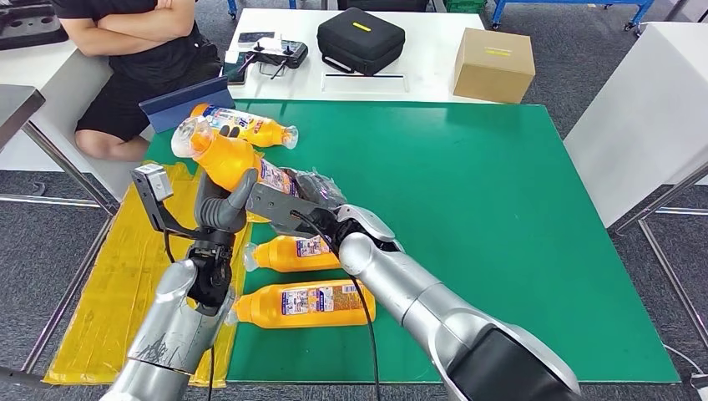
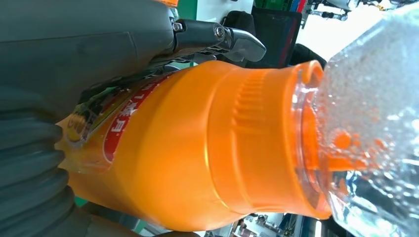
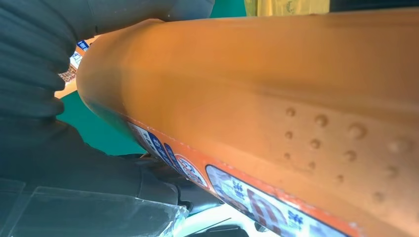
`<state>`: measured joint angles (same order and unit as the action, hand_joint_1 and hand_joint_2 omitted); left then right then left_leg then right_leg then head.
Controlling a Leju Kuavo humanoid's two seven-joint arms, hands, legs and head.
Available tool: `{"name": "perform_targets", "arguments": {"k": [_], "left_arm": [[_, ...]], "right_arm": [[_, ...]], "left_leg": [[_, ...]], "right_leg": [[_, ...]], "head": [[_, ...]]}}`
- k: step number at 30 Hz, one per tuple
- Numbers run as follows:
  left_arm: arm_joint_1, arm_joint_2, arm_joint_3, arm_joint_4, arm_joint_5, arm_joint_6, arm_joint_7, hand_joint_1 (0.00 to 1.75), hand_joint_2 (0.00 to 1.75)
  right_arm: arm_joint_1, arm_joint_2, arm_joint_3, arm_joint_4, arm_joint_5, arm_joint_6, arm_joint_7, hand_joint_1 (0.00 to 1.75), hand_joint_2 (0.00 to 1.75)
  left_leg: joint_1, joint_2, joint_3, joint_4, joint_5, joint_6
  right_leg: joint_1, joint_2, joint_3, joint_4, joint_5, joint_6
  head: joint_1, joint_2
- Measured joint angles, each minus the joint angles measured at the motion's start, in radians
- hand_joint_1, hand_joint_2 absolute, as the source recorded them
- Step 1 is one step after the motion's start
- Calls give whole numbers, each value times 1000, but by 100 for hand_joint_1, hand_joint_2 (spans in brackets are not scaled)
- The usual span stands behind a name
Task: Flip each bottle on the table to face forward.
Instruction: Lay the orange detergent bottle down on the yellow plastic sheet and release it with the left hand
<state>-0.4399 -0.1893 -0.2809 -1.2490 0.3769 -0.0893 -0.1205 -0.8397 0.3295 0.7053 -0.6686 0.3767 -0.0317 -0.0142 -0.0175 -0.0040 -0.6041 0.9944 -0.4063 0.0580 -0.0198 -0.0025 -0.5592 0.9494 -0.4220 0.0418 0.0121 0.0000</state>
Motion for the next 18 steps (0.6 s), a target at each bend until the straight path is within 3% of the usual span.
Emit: {"name": "perform_targets", "arguments": {"k": [10,14,18], "left_arm": [[2,7,7,-4,0,-25,8,1,175],[5,7,17,-6,9,-54,16,168,175],[10,8,22,-6,23,-82,19,175,175]], "right_arm": [[-7,-1,27,0,-7,3,6,175,175],[-15,-7,56,0,-32,4,10,175,175],[-27,-13,89,2,-54,4,14,175,175]], "left_leg": [[0,0,0,0,0,0],[0,0,0,0,0,0],[0,0,0,0,0,0]], "right_leg": [[0,0,0,0,0,0],[0,0,0,0,0,0],[0,0,0,0,0,0]], "head": [[0,0],[0,0],[0,0]]}}
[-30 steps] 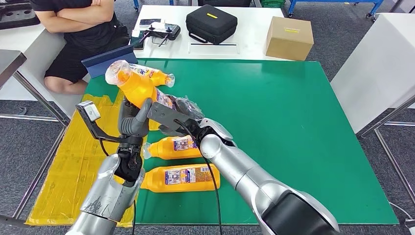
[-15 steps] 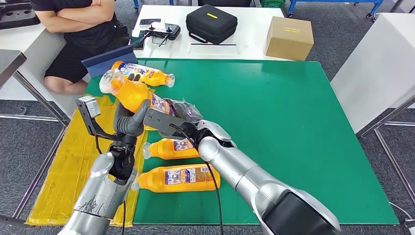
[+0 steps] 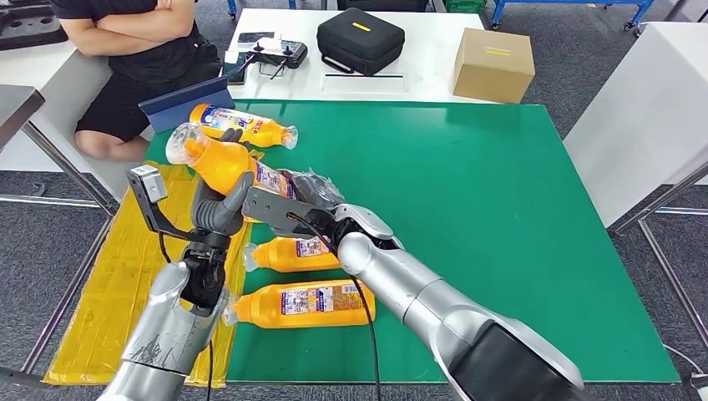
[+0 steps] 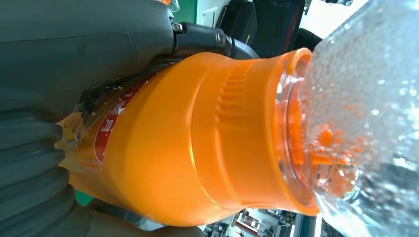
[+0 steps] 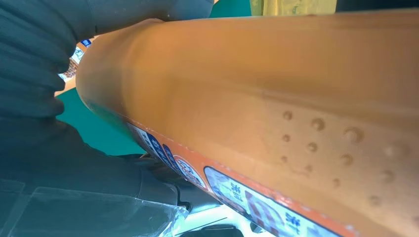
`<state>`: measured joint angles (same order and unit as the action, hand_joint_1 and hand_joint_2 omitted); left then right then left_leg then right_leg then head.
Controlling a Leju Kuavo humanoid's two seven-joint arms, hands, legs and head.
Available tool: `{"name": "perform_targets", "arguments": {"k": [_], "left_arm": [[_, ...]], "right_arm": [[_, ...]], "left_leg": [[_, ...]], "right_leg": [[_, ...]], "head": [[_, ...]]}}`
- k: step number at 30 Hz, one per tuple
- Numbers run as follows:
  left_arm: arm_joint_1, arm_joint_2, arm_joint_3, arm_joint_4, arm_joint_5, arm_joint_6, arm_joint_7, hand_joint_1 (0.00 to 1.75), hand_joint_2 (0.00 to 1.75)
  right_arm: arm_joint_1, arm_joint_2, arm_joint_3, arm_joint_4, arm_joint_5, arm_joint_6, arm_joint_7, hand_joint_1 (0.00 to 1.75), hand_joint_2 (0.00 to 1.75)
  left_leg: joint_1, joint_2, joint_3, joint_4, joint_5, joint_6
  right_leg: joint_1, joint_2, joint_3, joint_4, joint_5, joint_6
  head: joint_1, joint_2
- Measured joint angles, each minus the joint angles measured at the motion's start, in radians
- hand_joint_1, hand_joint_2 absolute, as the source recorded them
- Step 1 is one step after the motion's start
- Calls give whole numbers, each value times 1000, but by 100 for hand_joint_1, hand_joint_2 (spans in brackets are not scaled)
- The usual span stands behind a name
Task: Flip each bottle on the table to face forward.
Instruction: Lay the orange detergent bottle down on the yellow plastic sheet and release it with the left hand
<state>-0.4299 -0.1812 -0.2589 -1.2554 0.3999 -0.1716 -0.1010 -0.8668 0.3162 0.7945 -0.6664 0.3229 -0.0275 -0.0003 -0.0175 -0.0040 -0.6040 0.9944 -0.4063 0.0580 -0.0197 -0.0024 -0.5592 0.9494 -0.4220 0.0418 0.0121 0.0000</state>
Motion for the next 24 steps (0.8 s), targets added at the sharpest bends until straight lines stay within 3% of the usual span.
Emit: {"name": "perform_targets", "arguments": {"k": [21,22,23,24], "left_arm": [[8,2,10,0,13,-18,1,175,175],[8,2,10,0,13,-18,1,175,175],[8,2,10,0,13,-18,1,175,175],[8,2,10,0,14,-19,1,175,175]], "right_arm": [[-20,-3,53,10,-22,-5,10,175,175],[-20,-3,53,10,-22,-5,10,147,175],[-20,-3,53,10,-22,-5,10,104,175],[-20,-3,53,10,-22,-5,10,60,131]], "left_leg": [[0,0,0,0,0,0],[0,0,0,0,0,0],[0,0,0,0,0,0],[0,0,0,0,0,0]], "right_leg": [[0,0,0,0,0,0],[0,0,0,0,0,0],[0,0,0,0,0,0],[0,0,0,0,0,0]], "head": [[0,0],[0,0],[0,0],[0,0]]}}
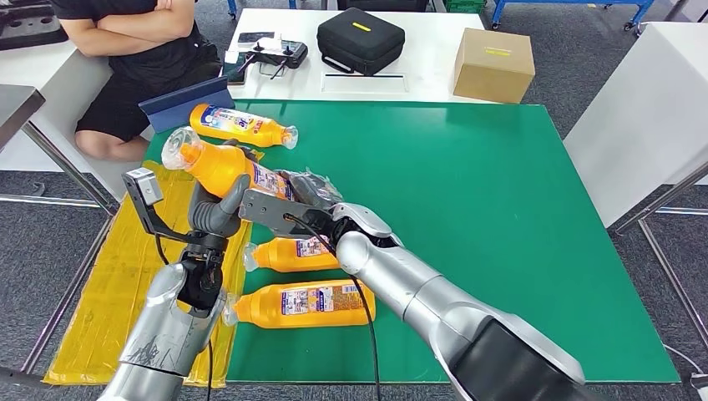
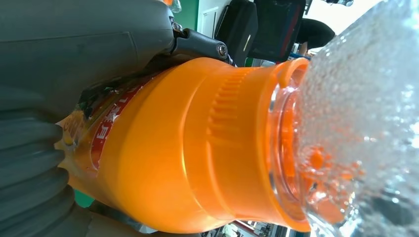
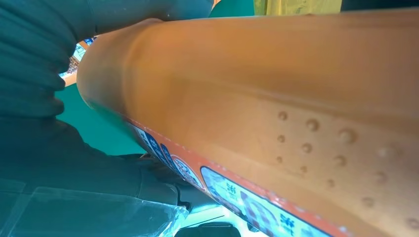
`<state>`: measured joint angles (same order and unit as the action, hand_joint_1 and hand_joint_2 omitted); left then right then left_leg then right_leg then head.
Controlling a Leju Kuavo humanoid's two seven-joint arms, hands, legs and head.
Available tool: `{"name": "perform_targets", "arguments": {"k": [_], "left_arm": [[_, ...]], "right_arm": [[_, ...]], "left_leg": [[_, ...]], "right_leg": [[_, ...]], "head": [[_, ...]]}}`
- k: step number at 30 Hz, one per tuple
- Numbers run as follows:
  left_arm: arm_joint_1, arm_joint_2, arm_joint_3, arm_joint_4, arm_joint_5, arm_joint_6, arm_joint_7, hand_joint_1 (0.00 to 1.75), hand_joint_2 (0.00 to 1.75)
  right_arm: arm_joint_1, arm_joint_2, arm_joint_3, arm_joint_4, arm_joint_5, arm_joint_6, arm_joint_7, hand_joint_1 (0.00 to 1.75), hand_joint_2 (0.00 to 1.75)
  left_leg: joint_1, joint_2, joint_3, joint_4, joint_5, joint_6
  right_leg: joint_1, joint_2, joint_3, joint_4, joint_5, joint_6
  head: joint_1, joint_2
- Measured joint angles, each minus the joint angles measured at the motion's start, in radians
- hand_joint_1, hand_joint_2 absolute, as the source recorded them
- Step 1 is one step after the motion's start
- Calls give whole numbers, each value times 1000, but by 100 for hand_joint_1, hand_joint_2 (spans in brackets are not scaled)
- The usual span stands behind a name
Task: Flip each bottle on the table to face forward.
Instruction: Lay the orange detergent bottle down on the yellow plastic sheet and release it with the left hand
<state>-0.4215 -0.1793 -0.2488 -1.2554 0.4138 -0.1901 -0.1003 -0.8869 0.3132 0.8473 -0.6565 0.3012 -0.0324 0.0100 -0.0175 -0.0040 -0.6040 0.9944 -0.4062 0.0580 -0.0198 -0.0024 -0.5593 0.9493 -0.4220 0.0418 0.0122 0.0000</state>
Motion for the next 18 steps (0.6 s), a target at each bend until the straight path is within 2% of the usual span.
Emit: {"name": "perform_targets", "arguments": {"k": [1,2,3,18], "left_arm": [[0,0,0,0,1,-1,0,175,175],[0,0,0,0,3,-2,0,175,175],[0,0,0,0,4,-5,0,175,175],[2,2,0,-2,14,-9,4,175,175]], "right_arm": [[0,0,0,0,0,0,0,17,87],[0,0,0,0,1,0,0,0,44],[1,0,0,0,3,-1,1,0,0],[4,0,0,-1,16,-2,13,0,0]], "left_leg": [[0,0,0,0,0,0],[0,0,0,0,0,0],[0,0,0,0,0,0],[0,0,0,0,0,0]], "right_leg": [[0,0,0,0,0,0],[0,0,0,0,0,0],[0,0,0,0,0,0],[0,0,0,0,0,0]], "head": [[0,0],[0,0],[0,0],[0,0]]}}
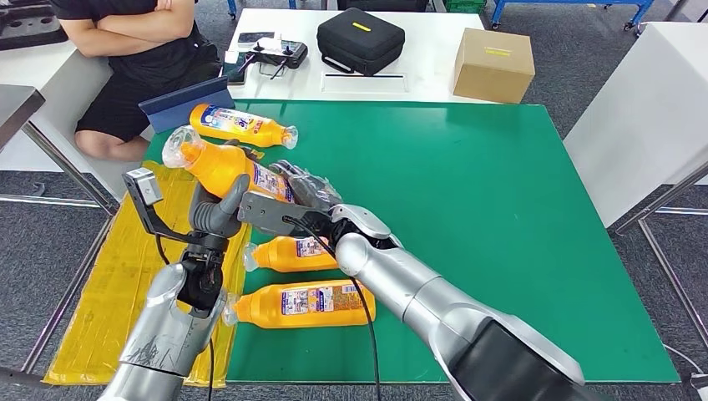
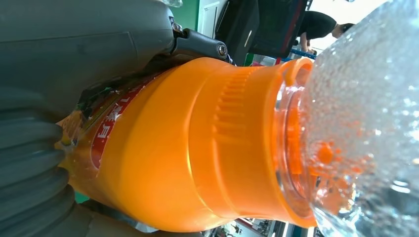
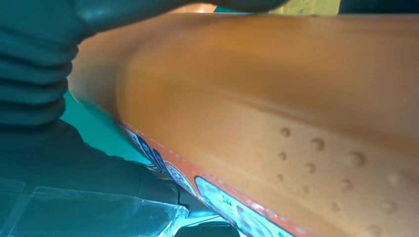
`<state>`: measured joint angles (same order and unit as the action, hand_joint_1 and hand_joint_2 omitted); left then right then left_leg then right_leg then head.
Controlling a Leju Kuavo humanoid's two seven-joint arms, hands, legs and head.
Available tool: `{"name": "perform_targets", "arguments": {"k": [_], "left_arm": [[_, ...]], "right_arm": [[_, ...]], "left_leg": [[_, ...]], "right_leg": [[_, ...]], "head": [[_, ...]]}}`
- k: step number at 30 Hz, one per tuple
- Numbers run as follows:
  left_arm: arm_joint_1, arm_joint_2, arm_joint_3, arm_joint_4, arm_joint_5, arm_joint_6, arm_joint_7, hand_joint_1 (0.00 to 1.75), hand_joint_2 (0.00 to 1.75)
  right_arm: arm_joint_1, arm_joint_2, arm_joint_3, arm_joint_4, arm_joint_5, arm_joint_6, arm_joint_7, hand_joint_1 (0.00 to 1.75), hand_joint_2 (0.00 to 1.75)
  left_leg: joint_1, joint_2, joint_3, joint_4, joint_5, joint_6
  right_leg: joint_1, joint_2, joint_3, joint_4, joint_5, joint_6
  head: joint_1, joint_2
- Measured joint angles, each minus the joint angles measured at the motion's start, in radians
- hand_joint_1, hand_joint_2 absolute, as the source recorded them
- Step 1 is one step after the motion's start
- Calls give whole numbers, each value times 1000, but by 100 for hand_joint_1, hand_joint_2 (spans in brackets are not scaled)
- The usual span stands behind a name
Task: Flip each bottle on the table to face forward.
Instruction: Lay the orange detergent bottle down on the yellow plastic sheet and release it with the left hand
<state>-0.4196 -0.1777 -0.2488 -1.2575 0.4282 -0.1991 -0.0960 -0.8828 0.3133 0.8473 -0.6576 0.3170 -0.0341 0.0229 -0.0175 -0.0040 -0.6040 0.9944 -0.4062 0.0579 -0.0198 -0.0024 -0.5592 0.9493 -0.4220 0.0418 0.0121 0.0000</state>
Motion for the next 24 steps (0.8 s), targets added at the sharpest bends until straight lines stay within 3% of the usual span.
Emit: {"name": "perform_targets", "arguments": {"k": [8,17,24], "left_arm": [[7,6,-1,-18,-7,0,4,175,175],[33,15,-1,-84,-11,2,2,175,175],[71,37,22,-134,-16,3,-18,175,175]], "right_arm": [[9,0,-4,0,31,-7,-26,0,0],[48,-1,-80,-53,145,2,-66,0,0],[140,-52,-191,-345,222,66,-65,0,0]], "left_leg": [[0,0,0,0,0,0],[0,0,0,0,0,0],[0,0,0,0,0,0]], "right_leg": [[0,0,0,0,0,0],[0,0,0,0,0,0],[0,0,0,0,0,0]], "head": [[0,0],[0,0],[0,0]]}}
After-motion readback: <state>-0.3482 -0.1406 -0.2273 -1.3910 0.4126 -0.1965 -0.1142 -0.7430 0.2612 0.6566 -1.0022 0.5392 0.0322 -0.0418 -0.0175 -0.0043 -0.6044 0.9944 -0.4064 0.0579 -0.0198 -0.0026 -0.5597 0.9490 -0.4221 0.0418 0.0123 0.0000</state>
